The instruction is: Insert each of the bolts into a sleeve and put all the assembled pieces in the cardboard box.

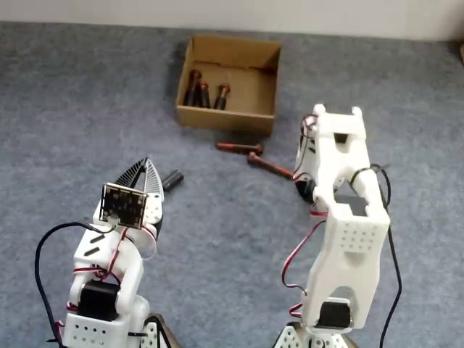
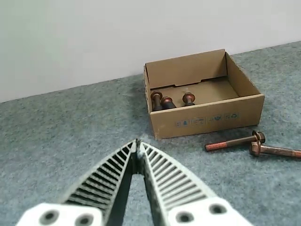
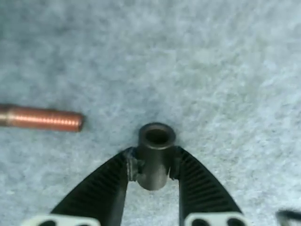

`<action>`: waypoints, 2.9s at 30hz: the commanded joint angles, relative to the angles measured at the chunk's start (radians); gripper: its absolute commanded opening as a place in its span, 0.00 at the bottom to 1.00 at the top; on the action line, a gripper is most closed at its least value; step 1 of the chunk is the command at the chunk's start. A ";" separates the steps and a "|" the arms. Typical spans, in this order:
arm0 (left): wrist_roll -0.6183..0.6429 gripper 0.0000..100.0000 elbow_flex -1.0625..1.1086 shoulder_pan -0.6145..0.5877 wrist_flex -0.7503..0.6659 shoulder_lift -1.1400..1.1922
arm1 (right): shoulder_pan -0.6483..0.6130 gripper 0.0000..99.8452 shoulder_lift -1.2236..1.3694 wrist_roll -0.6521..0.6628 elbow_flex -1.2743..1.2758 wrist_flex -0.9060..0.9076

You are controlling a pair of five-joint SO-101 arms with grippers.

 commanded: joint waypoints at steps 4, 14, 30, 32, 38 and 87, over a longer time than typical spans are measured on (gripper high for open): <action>-0.008 0.01 -0.042 -0.007 0.000 -0.001 | 0.015 0.11 -0.001 0.000 -0.008 0.036; -0.008 0.01 -0.042 -0.004 0.000 -0.001 | -0.005 0.01 -0.073 0.005 -0.027 0.088; -0.008 0.01 -0.045 -0.002 0.003 -0.001 | -0.171 0.00 -0.720 -0.057 0.409 0.027; -0.008 0.01 -0.045 -0.002 0.003 -0.001 | -0.186 0.00 -0.811 -0.080 0.507 -0.047; -0.012 0.01 -0.085 -0.001 0.063 0.002 | -0.211 0.00 -1.040 -0.218 0.753 -0.255; -0.410 0.19 -2.157 0.289 0.727 2.413 | 0.202 0.00 -1.202 -0.542 1.176 -0.889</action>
